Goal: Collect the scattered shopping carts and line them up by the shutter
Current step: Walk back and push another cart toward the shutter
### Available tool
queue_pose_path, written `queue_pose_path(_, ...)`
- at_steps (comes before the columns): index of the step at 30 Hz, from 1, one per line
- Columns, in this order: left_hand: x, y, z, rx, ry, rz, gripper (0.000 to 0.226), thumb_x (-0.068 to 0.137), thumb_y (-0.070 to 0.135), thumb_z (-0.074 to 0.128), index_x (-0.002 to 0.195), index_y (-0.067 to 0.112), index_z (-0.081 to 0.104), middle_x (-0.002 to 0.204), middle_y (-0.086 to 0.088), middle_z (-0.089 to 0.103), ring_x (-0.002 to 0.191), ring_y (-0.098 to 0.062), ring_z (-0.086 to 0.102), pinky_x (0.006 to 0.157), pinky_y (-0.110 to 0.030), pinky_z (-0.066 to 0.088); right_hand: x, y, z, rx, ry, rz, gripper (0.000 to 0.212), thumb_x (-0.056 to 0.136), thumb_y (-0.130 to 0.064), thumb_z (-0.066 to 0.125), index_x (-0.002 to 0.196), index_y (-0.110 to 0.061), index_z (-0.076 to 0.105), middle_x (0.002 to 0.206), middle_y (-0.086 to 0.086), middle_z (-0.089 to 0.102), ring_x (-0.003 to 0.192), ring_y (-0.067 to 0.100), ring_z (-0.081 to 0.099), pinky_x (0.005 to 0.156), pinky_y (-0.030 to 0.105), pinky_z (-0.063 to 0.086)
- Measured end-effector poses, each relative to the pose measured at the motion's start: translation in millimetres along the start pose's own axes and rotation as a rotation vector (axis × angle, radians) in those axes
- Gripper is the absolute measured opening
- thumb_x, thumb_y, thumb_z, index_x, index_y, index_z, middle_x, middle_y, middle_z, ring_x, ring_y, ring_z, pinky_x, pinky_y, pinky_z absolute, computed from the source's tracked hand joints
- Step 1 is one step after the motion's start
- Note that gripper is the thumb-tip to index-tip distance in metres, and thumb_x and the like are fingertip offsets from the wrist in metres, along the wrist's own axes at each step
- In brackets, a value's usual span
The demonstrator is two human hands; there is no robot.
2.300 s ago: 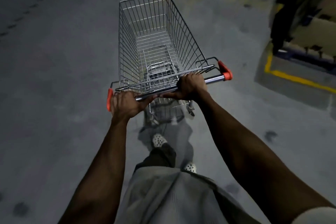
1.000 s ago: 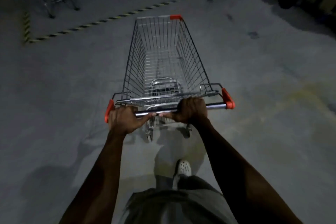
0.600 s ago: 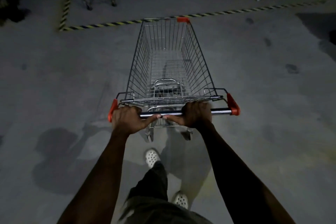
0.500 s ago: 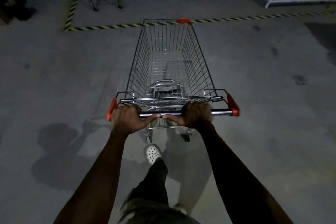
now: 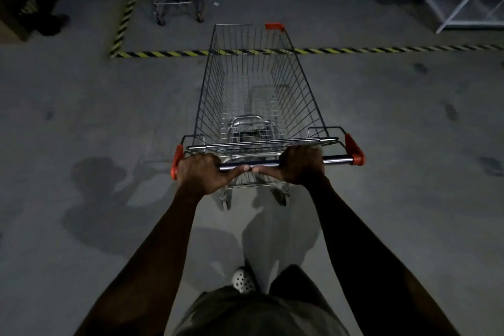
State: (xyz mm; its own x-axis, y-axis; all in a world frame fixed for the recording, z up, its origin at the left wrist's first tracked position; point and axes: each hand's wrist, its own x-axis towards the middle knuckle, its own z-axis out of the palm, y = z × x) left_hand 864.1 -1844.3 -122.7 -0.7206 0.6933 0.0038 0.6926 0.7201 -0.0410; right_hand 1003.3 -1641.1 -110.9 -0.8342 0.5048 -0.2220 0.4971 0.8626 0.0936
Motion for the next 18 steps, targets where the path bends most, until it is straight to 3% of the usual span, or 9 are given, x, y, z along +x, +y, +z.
queue_pose_path(6,126,-29,5,-0.032,0.042,-0.004,0.089,0.073,0.102,0.031,0.056,0.022,0.066,0.061,0.004,0.067,0.071,-0.022,0.072,0.103,-0.043,0.046,132,5,-26,0.051,0.038,-0.016,0.127,0.052,-0.112,0.012,0.109,-0.017,0.074,0.113,0.008,0.074,0.111,0.029,0.068,0.095,0.037,0.048)
queue_pose_path(8,177,-38,9,-0.025,0.017,-0.031,0.091,0.071,0.104,0.027,0.058,0.022,0.066,0.065,0.004,0.07,0.076,-0.022,0.073,0.106,-0.043,0.042,182,9,-41,0.065,0.014,-0.027,0.13,0.052,-0.113,0.013,0.114,-0.015,0.071,0.119,0.013,0.071,0.114,0.031,0.066,0.096,0.04,0.047)
queue_pose_path(11,259,-51,11,0.006,-0.042,-0.069,0.097,0.068,0.106,0.014,0.067,0.027,0.07,0.077,0.005,0.074,0.09,-0.02,0.072,0.116,-0.046,0.024,264,17,-58,0.075,0.016,-0.058,0.131,0.053,-0.113,0.013,0.119,-0.016,0.07,0.122,0.014,0.07,0.115,0.031,0.065,0.097,0.041,0.047)
queue_pose_path(15,360,-62,2,-0.006,-0.127,-0.109,0.101,0.063,0.108,0.006,0.076,0.031,0.07,0.097,0.003,0.077,0.109,-0.022,0.068,0.123,-0.052,0.013,372,26,-80,0.129,0.015,-0.048,0.129,0.039,-0.117,0.008,0.094,-0.021,0.074,0.108,0.007,0.075,0.109,0.029,0.068,0.1,0.043,0.048)
queue_pose_path(18,429,-71,-5,-0.046,-0.181,-0.153,0.103,0.059,0.109,0.005,0.081,0.034,0.072,0.109,0.004,0.076,0.119,-0.021,0.064,0.124,-0.054,0.007,443,34,-96,0.121,0.062,-0.077,0.128,0.041,-0.117,0.009,0.087,-0.018,0.074,0.102,0.006,0.076,0.105,0.027,0.07,0.098,0.041,0.051)
